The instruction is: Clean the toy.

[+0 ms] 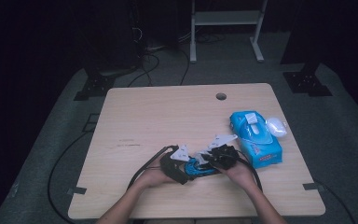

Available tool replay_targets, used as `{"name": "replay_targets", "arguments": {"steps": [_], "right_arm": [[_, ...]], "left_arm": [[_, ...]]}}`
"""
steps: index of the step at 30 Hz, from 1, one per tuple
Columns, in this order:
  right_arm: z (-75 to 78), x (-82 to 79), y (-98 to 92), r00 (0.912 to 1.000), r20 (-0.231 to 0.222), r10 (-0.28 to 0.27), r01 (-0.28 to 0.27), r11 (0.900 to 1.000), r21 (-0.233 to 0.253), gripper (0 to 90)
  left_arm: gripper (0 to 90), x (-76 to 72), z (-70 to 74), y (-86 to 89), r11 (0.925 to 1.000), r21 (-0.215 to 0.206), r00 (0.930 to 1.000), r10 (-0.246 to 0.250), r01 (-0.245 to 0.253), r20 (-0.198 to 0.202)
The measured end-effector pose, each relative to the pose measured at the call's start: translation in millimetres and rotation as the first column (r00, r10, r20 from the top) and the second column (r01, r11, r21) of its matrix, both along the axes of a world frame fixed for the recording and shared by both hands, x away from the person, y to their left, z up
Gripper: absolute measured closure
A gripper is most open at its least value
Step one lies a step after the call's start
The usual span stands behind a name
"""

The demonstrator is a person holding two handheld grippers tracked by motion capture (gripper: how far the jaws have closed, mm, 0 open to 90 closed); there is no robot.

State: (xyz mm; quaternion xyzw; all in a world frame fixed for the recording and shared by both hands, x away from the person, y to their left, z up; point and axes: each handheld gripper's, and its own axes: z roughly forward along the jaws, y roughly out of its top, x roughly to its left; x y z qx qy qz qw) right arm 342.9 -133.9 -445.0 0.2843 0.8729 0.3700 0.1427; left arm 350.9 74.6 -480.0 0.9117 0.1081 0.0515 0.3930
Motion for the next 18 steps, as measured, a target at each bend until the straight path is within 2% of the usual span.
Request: {"name": "replay_targets", "arguments": {"steps": [3,8,10,12,15,18], "right_arm": [[0.9,2.7,0.8,0.9999,-0.002,0.015,-0.015,1.0,-0.013,82.4],[1.0,2.1,-21.6,0.9993,-0.002,-0.038,0.038,0.999,-0.033,82.4],[-1.0,1.4,-27.7,0.9985,-0.01,-0.053,0.053,0.999,-0.001,82.4],[-0.3,0.2,-24.2,0.9983,-0.003,-0.058,0.058,0.998,-0.014,82.4],[-0.5,0.1,-16.3,0.9991,-0.008,-0.041,0.041,0.999,0.012,82.4],[-0.5,0.9,-13.9,0.9997,-0.004,-0.024,0.024,1.0,0.011,82.4]], "left_arm": [[24.2,-0.1,0.1,0.1,1.0,0.001,1.0,0.001,-0.001,0.001],[24.2,0.0,0.0,0.1,1.0,0.001,1.0,0.0,0.0,0.002],[24.2,0.0,0.0,-0.1,1.0,0.001,1.0,0.0,0.0,0.002],[24.2,0.1,0.0,0.1,1.0,0.001,1.0,0.0,0.0,0.002],[24.2,-0.1,0.0,0.1,1.0,0.0,1.0,0.001,-0.001,0.001],[24.2,-0.1,-0.2,0.3,1.0,-0.003,1.0,0.001,-0.001,0.001]]}}
